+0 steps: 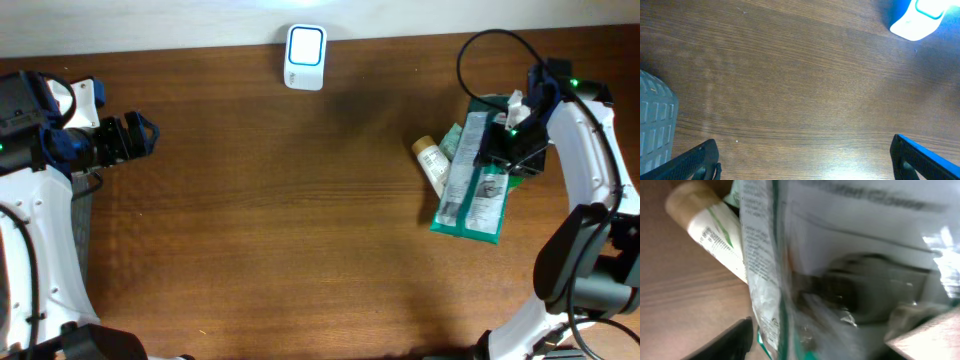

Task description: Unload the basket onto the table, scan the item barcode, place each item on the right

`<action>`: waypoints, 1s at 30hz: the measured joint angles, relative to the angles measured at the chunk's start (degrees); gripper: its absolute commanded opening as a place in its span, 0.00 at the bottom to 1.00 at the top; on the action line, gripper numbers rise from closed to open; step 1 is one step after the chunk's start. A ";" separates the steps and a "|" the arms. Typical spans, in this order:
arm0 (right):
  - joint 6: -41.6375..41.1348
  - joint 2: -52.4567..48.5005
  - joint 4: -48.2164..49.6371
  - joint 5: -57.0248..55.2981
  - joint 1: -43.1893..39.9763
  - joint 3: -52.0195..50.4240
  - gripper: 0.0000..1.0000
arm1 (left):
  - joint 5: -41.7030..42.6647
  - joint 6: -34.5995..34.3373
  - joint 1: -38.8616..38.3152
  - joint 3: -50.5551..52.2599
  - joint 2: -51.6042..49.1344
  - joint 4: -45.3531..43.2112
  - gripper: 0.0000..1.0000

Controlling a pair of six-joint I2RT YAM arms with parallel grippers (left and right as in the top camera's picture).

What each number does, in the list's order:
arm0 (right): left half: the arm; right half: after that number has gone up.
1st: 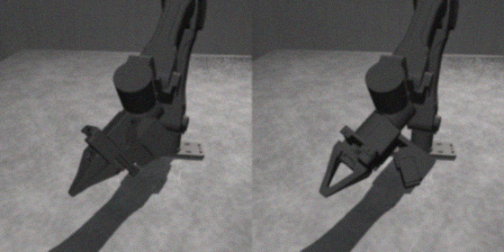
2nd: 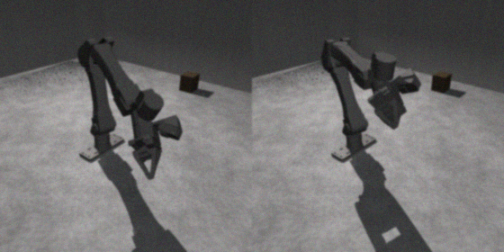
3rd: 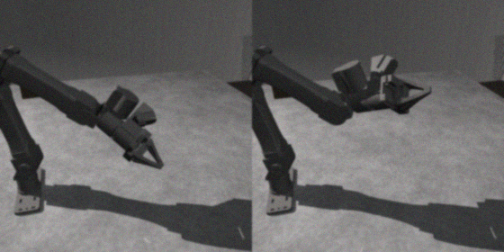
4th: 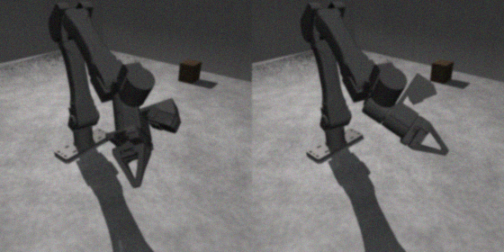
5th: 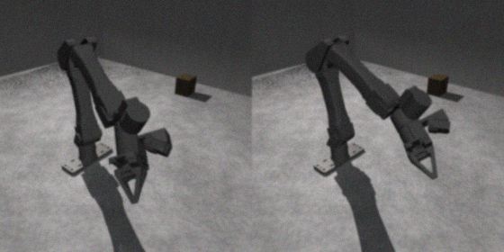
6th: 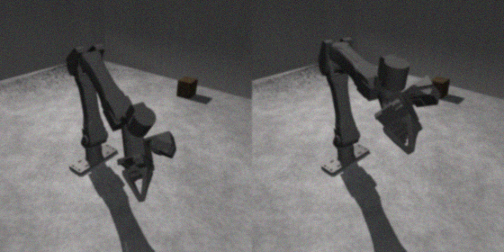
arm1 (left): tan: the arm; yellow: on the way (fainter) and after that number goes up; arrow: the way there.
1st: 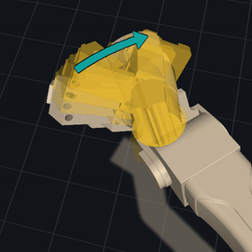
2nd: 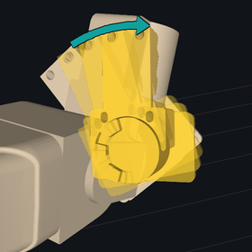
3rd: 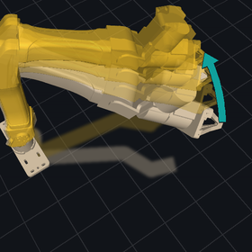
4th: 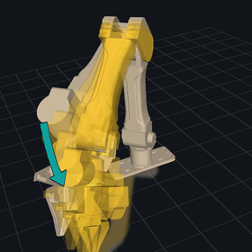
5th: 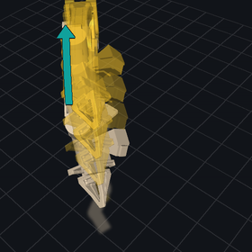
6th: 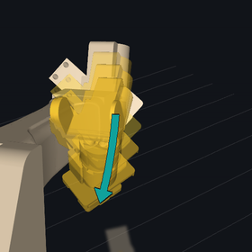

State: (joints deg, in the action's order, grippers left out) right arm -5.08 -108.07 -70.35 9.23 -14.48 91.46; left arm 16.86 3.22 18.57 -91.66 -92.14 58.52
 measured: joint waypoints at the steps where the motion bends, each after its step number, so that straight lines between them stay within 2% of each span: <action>1: 0.15 0.00 -0.57 0.11 -0.48 0.07 0.82 | 0.00 0.00 0.00 0.00 0.00 0.00 0.99; 3: 0.76 0.00 -4.13 0.20 -1.77 1.51 0.99 | 0.00 0.00 0.00 0.00 0.00 -0.02 0.99; 12: 5.77 1.51 -17.86 -0.11 -2.73 21.24 0.98 | 0.00 0.00 0.00 0.00 0.00 0.00 0.99; 18: 10.36 3.41 -23.37 3.41 0.22 28.61 0.98 | 0.00 0.00 0.00 0.00 0.00 0.00 0.99; 23: 12.81 13.20 -23.56 5.53 8.26 29.88 0.98 | 0.00 0.00 0.00 0.00 0.00 0.00 0.99; 27: 13.07 23.58 -23.76 5.90 9.18 31.04 0.99 | 0.00 0.00 0.00 0.00 0.00 0.00 0.99; 30: 13.22 26.40 -23.80 5.90 9.18 31.28 0.98 | 0.00 0.00 0.00 0.00 0.00 0.00 0.99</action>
State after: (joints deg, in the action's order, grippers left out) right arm 8.14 -81.67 -94.15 15.14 -5.30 122.74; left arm 16.86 3.22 18.57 -91.66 -92.14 58.52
